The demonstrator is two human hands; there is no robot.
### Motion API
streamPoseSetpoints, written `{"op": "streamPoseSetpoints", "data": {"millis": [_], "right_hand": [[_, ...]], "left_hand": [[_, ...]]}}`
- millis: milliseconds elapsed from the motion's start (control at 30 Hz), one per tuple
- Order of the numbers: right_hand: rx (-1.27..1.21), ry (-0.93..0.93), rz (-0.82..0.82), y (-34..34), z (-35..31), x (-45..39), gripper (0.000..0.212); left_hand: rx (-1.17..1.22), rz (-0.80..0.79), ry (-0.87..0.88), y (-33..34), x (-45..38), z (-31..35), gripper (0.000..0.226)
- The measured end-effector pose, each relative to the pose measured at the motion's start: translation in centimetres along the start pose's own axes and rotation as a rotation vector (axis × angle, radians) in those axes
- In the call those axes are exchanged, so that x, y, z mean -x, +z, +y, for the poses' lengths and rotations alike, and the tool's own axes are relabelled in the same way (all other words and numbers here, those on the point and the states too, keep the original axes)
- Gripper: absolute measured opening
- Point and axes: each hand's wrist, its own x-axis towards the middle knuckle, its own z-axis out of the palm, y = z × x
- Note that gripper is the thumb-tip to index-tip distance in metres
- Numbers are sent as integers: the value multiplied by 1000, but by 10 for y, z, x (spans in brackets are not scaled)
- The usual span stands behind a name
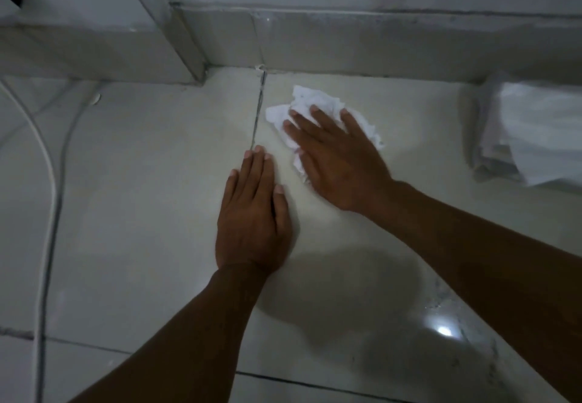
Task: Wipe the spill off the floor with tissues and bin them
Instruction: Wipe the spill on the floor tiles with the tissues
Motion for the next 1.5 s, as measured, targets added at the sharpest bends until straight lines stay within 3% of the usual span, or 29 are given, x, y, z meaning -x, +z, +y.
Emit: {"op": "streamPoseSetpoints", "data": {"millis": [133,200,267,333,500,733,800,933,1000,1200,1267,1400,1500], "right_hand": [[-25,288,25,0,-3,-16,53],[-25,195,6,2,-23,-18,55],[12,-30,-30,7,-32,-2,56],[25,-71,-24,7,-23,24,55],[-38,419,69,12,-11,53,53],[-24,20,15,17,-47,112,53],[18,108,16,15,-30,124,52],[-50,461,16,7,-10,108,54],[-66,409,13,9,-23,113,55],[51,-60,-85,14,-36,191,55],[71,-43,-60,13,-30,184,54],[-48,215,-15,18,-67,167,56],[13,29,-24,29,-94,208,56]], "left_hand": [[-5,-19,-7,1,-1,-1,54],[-2,-22,-22,0,0,-1,55],[10,-17,-30,0,-1,-1,54],[28,-10,-26,0,-1,-1,54],[19,-27,-27,2,-2,-3,56],[-8,-26,19,0,0,-3,55],[12,-32,26,-2,2,-2,55],[9,-53,69,-3,13,2,53],[-2,-84,73,-3,28,9,53],[-3,-179,121,-11,101,23,56],[3,-182,123,-13,117,23,57],[-5,-191,111,-20,144,25,56],[14,-202,120,-25,175,27,53]]}}
